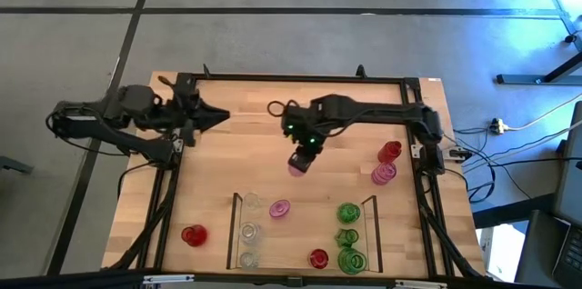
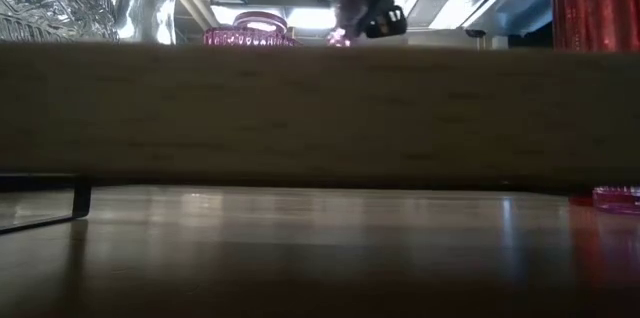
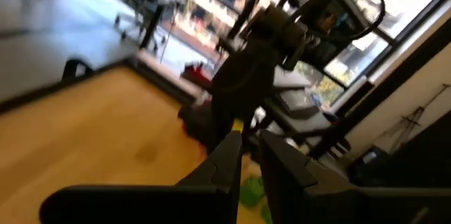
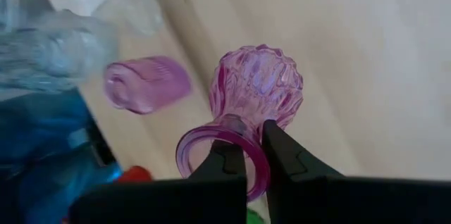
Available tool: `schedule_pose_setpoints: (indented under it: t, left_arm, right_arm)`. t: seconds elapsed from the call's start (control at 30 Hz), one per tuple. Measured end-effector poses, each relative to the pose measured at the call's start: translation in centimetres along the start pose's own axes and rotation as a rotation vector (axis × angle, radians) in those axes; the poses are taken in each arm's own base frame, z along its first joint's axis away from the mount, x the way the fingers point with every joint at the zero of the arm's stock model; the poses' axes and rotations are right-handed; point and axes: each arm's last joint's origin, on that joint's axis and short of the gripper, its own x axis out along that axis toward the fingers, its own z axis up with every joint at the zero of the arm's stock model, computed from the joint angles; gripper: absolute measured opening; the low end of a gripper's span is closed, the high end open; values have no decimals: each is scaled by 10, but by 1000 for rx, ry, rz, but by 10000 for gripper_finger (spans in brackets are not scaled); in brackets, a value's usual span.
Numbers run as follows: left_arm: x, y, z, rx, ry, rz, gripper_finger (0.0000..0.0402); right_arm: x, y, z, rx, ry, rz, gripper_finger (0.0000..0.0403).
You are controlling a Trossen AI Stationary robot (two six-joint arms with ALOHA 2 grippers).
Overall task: Sort vases onto shelf
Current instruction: Put the top purple vase aligned with the other purple vases on the shelf
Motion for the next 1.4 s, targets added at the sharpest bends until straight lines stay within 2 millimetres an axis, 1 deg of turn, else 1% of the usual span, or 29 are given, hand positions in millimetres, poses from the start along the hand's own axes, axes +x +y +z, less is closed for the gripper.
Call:
schedule_pose_setpoints:
  t: [0.13,0.23,0.4,0.63,0.9,1.13,1.23,1.4]
  left_arm:
    - [-25,13,-10,-75,154,24,44]
    - [-43,24,-21,-123,278,85,44]
    - [-62,38,-31,-162,378,192,44]
    - [-65,40,-32,-132,377,210,44]
    - [-65,40,-32,-126,384,203,44]
    - [-65,40,-32,-115,387,200,44]
    - [-65,40,-32,-102,388,197,44]
    - [-65,40,-32,-101,389,198,44]
  right_arm:
    - [12,10,11,31,11,74,1]
    - [15,19,16,37,-10,94,1]
    - [33,34,18,47,16,90,1]
    - [60,50,11,62,43,51,1]
    - [67,68,2,61,25,65,1]
    - [71,77,-7,63,43,68,1]
    - [76,79,-8,63,66,82,1]
    - [88,90,-10,65,67,130,1]
